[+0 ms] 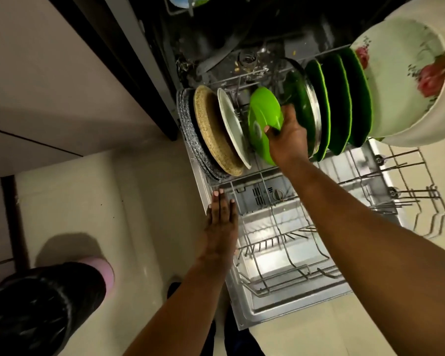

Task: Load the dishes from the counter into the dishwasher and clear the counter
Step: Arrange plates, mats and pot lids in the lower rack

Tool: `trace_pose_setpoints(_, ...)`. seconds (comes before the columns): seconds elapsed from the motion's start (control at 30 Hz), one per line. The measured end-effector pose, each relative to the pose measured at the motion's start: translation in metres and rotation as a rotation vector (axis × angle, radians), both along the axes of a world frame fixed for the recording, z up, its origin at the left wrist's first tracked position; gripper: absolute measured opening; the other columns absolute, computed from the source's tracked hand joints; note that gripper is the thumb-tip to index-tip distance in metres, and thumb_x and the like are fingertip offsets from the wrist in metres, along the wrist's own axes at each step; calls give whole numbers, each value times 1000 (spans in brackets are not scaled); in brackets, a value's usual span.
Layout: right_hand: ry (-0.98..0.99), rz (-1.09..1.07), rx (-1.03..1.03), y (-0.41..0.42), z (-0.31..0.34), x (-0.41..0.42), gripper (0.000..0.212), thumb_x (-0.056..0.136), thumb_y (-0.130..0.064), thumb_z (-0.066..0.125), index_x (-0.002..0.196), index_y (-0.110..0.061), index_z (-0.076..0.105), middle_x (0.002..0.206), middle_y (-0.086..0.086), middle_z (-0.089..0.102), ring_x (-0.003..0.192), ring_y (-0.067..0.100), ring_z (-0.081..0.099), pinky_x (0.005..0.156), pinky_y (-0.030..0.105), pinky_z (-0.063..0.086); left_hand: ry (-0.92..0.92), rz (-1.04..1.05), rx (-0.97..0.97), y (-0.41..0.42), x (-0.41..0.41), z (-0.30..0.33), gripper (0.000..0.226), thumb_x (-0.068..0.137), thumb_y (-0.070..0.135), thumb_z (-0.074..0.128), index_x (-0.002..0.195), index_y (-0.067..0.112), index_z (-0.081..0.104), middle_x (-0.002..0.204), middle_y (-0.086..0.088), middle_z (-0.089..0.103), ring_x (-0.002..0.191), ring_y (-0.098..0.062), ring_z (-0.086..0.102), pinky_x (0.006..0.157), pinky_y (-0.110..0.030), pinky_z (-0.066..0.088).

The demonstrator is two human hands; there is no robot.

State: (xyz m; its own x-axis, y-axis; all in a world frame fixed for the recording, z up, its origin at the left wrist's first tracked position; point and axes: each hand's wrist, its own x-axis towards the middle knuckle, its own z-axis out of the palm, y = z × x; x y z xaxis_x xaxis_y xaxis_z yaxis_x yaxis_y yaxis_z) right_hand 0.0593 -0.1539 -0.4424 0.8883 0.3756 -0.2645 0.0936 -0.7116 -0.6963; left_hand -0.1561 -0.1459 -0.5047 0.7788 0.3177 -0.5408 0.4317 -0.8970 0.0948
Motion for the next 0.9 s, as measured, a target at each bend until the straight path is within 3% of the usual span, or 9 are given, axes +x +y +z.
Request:
trace_pose_setpoints(0.07,32,32,-88,8,-4,10,52,95,-16,59,142,-15,37,113,15,66,103,29,63,68,16,36,-2,6,-2,0,-2,0,103,30,32,97,123,4,65,132,-25,56,118,-39,58,88,-41,53)
trace_pose_setpoints(0.13,51,49,-142,20,-6,19,64,96,-19,58,151,-19,25,123,15,62,113,30,60,80,22,42,-26,-38,3,2,-4,-3,115,18,36,98,123,2,64,131,-29,55,117,-43,57,88,-43,52)
trace_pose_setpoints(0.27,54,39,-254,47,-11,31,71,97,-12,53,155,-22,13,129,13,59,114,26,59,74,20,36,-61,-86,46,7,-8,-5,119,15,44,96,121,2,65,131,-28,55,118,-43,56,91,-43,50)
trace_pose_setpoints(0.33,35,44,-320,52,-11,32,73,98,-8,50,155,-21,8,129,14,59,114,26,59,77,23,42,-52,-92,38,8,-7,-4,120,14,46,96,121,2,65,130,-28,56,118,-43,56,92,-43,49)
trace_pose_setpoints(0.43,-8,40,-310,47,-6,30,66,95,-18,57,151,-15,22,129,15,59,117,31,57,92,34,46,-58,-83,18,6,-6,-4,122,11,47,95,120,2,66,129,-26,58,118,-41,57,92,-42,49)
trace_pose_setpoints(0.53,-143,29,-302,36,7,17,55,94,-29,59,140,-10,36,124,17,59,114,35,57,91,38,46,-44,-66,18,7,-6,-1,127,20,46,96,132,2,55,140,-27,46,128,-41,46,101,-41,37)
trace_pose_setpoints(0.6,-228,23,-331,27,14,2,60,97,-28,54,147,-7,28,128,19,54,116,36,53,91,38,44,-35,-55,15,9,-7,1,129,25,46,95,137,1,49,145,-26,39,133,-40,41,104,-41,29)
trace_pose_setpoints(0.7,-330,8,-237,5,20,-33,51,95,-15,52,142,-2,37,126,21,51,113,37,53,91,39,45,-34,-37,-73,14,-11,7,128,23,50,94,133,-1,53,144,-23,44,130,-37,47,104,-39,37)
trace_pose_setpoints(0.9,-238,122,-195,-65,28,-140,38,90,-5,58,127,-3,50,116,17,57,98,31,59,77,39,55,-226,20,-132,22,-38,49,82,55,20,92,129,5,60,134,-12,59,123,-29,56,98,-34,47)
